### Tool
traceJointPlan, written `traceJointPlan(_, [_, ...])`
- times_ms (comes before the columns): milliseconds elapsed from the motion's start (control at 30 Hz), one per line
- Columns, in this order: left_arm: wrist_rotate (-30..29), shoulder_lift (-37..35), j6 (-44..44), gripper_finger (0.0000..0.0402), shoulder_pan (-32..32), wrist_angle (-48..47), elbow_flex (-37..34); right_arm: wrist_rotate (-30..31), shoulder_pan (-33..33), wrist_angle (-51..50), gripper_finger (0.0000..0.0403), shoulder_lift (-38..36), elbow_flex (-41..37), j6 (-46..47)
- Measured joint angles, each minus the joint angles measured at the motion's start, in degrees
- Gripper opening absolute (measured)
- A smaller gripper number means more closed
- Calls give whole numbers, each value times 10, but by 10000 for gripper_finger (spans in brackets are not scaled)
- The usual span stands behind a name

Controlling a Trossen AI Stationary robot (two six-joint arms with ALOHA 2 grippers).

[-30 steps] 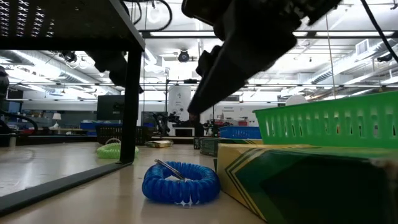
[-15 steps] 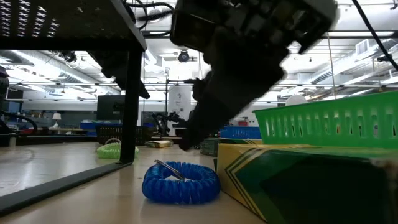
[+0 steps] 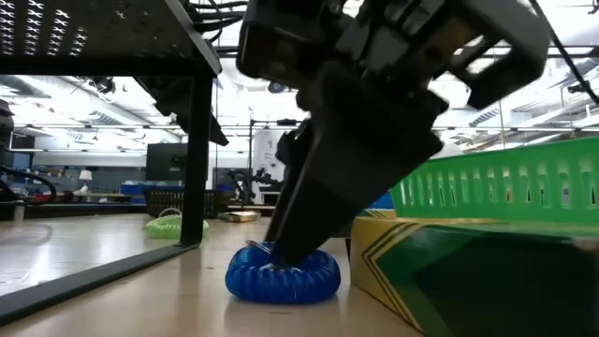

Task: Pick & Place Office Desk Supplies
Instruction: Put the blue spring keychain into the blue bin

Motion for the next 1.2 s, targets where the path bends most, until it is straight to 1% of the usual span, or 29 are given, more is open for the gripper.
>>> traceJointPlan(200, [0,0,-1,303,0,2,0,19,4,-1,162,9,5,-15])
traceJointPlan(267, [0,0,-1,303,0,3,0,34,5,-1,149,9,5,-20])
traceJointPlan(367, [0,0,0,303,0,3,0,36,4,-2,103,10,5,-24])
traceJointPlan(467, [0,0,0,303,0,3,0,39,4,-5,32,10,5,-37])
traceJointPlan(500, [0,0,0,303,0,3,0,39,4,-5,20,10,5,-43])
traceJointPlan(667, [-3,0,0,303,0,6,0,41,4,-6,12,9,4,-48])
traceJointPlan(1033, [-5,0,15,303,0,15,0,46,21,-17,11,-11,1,-92])
traceJointPlan(1200, [-5,0,19,303,0,16,0,70,33,-15,10,-28,1,-119])
